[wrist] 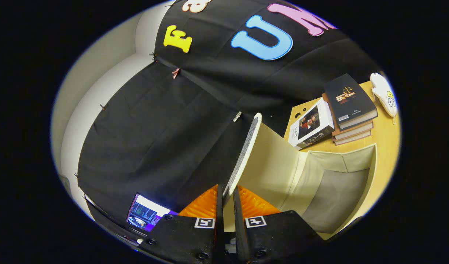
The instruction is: Open the storage box then place both shoes into the box .Put the left shoe in first, then the right shoe, with the right side of both shoes facing outward in a uniform manner.
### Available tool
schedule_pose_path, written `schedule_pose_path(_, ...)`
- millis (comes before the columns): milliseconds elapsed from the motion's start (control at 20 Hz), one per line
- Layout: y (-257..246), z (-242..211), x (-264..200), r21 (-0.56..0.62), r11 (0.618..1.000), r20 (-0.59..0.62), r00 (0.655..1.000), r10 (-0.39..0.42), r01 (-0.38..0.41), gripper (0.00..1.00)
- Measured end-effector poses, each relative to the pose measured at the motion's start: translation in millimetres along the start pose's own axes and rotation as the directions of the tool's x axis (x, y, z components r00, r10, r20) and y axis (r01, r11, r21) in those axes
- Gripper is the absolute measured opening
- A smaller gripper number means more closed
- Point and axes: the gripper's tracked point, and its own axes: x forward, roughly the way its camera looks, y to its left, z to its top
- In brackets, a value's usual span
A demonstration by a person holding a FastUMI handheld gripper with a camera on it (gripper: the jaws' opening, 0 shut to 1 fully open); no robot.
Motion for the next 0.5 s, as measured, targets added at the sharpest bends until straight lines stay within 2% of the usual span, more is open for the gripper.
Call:
schedule_pose_path(50, 4.7, -2.5, 6.5, -0.018, 1.000, -0.008, 1.000, 0.008, -0.008, 0.22)
schedule_pose_path(150, 17.3, -7.3, 15.2, -0.046, 0.999, -0.018, 0.999, 0.028, -0.029, 0.48)
schedule_pose_path(300, 17.7, -8.0, 16.4, -0.092, 0.996, -0.003, 1.000, 0.012, -0.013, 1.00)
schedule_pose_path(500, 1.7, -2.2, 6.9, -0.117, 0.993, 0.026, 0.999, -0.032, 0.034, 0.97)
